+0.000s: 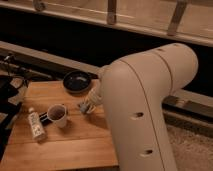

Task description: Wipe the white sponge on the table

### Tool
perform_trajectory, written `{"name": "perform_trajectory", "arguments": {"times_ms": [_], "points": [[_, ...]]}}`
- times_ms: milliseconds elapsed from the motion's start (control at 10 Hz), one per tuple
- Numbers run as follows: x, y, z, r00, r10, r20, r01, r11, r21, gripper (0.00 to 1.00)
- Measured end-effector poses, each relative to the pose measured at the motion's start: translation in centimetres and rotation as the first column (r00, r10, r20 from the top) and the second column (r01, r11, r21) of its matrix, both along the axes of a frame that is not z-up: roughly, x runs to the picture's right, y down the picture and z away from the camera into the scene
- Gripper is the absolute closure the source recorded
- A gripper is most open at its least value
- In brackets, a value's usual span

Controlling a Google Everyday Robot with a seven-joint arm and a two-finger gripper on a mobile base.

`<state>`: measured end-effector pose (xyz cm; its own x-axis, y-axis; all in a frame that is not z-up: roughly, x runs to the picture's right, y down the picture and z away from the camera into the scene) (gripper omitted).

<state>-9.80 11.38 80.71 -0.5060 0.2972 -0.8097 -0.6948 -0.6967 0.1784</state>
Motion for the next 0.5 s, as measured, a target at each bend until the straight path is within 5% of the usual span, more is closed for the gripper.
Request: {"name": "perform_trajectory", "arguments": {"times_ms": [500], "points": [[-1.28,-0.18,0.12,0.999,-0.003,0.034,0.003,0.9999,-0.010,1.00]]}}
